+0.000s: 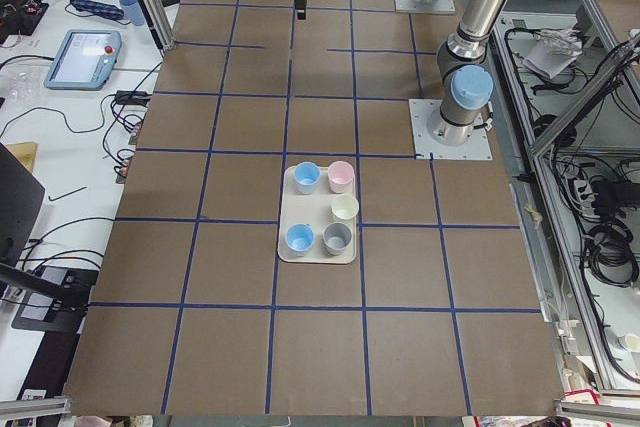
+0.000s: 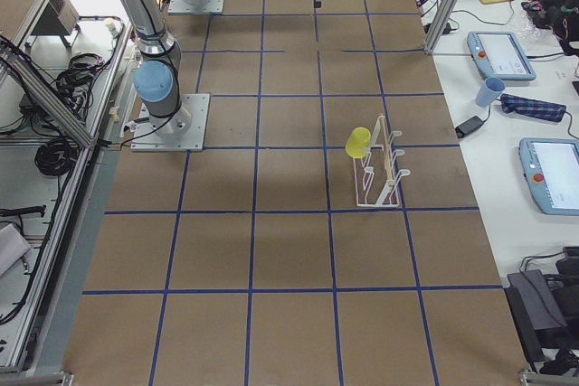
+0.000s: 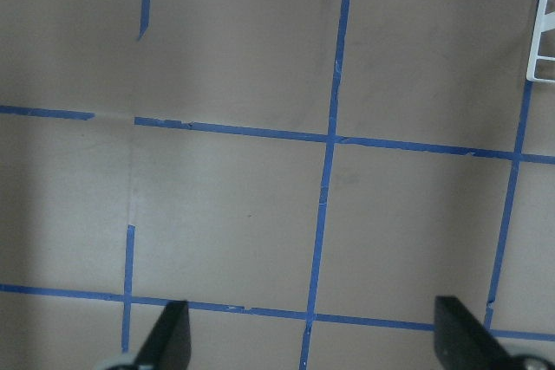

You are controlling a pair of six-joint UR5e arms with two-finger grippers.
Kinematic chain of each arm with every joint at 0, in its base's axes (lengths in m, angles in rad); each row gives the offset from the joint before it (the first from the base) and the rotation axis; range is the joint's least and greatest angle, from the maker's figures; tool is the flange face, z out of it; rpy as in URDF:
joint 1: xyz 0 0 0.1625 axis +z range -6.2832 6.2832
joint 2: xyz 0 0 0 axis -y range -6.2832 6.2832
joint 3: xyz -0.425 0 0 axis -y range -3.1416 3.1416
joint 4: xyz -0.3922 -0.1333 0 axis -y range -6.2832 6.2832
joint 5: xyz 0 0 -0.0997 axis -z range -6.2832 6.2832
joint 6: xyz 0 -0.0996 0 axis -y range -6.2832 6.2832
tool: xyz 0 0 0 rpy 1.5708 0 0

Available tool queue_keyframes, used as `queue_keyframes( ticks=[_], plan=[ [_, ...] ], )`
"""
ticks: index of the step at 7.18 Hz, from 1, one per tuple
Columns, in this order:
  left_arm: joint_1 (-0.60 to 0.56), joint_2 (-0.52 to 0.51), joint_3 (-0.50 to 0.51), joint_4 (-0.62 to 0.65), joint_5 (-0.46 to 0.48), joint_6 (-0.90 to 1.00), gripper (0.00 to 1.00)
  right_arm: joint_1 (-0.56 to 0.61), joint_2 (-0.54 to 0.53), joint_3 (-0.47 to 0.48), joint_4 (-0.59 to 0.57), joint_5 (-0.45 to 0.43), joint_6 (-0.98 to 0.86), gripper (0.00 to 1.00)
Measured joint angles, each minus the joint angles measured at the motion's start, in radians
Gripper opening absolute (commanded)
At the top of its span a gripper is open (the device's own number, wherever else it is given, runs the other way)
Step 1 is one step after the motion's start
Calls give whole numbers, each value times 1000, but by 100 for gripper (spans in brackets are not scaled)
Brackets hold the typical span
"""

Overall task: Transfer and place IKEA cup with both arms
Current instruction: 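Move the right gripper toward the yellow cup on the wire rack, then lower the right gripper around the yellow cup's base on the rack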

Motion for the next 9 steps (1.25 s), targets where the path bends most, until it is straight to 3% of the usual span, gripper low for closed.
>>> queue_keyframes(
  ticks=[5,9],
  plan=[
    [4,-19,20,44,-16,-9,100,-226,-4,-10,8,-24,-46,100],
    [3,-13,1,12,-73,-3,100,-473,14,-7,1,-11,-329,100]
  ],
)
